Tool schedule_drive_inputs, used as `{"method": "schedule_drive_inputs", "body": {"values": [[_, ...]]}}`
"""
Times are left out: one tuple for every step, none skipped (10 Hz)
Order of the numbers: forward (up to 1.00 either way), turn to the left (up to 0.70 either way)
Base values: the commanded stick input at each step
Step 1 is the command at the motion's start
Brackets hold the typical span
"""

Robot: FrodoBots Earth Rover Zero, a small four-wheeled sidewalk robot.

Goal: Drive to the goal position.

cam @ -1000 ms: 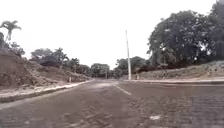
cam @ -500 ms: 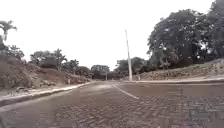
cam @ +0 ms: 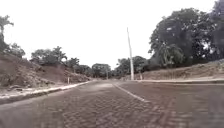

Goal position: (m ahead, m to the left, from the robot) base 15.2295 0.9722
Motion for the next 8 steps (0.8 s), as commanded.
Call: {"method": "schedule_drive_inputs", "body": {"values": [[1.0,0.0],[1.0,0.0],[1.0,0.0],[1.0,0.0],[1.0,0.0],[1.0,0.0],[1.0,0.0],[1.0,0.0]]}}
